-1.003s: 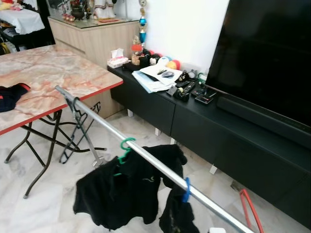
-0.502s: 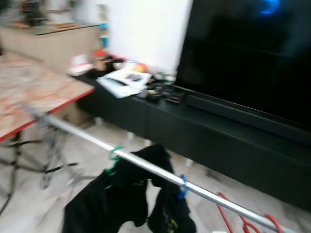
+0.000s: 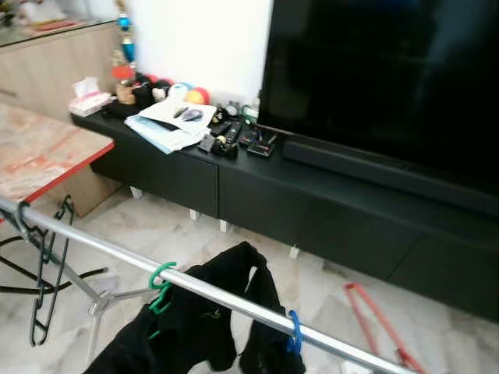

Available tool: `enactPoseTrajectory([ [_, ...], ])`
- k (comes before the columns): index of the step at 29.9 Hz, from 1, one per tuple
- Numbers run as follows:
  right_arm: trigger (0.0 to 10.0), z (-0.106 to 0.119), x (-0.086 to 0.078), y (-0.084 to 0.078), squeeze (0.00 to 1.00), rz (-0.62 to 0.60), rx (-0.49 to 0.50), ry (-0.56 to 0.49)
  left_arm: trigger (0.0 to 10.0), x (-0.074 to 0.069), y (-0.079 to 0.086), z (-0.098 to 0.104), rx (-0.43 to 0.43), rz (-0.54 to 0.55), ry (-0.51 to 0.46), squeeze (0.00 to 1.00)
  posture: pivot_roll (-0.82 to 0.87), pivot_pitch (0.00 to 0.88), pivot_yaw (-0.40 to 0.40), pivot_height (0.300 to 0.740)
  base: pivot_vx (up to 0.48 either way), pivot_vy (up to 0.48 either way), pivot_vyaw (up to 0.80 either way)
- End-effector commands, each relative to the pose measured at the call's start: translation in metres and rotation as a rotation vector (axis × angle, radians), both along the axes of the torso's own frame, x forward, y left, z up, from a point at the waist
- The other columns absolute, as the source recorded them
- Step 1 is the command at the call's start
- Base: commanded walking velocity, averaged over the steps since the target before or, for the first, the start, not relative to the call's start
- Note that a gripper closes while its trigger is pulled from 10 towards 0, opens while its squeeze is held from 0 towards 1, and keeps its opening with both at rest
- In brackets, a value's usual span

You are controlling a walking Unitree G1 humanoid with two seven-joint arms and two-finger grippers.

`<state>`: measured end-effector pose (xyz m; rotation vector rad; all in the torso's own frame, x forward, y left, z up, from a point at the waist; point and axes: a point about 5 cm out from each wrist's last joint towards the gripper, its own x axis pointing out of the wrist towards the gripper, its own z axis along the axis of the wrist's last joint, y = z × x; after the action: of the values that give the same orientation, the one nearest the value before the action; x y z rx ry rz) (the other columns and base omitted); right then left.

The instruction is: Hang hanger

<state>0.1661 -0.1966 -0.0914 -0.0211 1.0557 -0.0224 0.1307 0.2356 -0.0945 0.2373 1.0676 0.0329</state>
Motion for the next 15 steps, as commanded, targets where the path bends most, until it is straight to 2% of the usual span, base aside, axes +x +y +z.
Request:
enactPoseTrajectory([
  [1, 10.0, -0.0032, -0.003, 0.0135, 0.0, 0.012, 0.038, 0.023, 10.0, -0.0106, 0.006, -0.0022, 0.022, -0.005, 0.037, 0.0, 0.21, 0.0, -0.036, 0.74, 0.0, 0.277, 0.0],
  [15, 10.0, -0.003, -0.0019, 0.015, 0.0, -0.002, 0.034, 0.019, 10.0, -0.0074, 0.0008, -0.0022, 0.013, -0.044, 0.023, 0.0, 0.21, 0.0, -0.033, 0.74, 0.0, 0.0, 0.0],
])
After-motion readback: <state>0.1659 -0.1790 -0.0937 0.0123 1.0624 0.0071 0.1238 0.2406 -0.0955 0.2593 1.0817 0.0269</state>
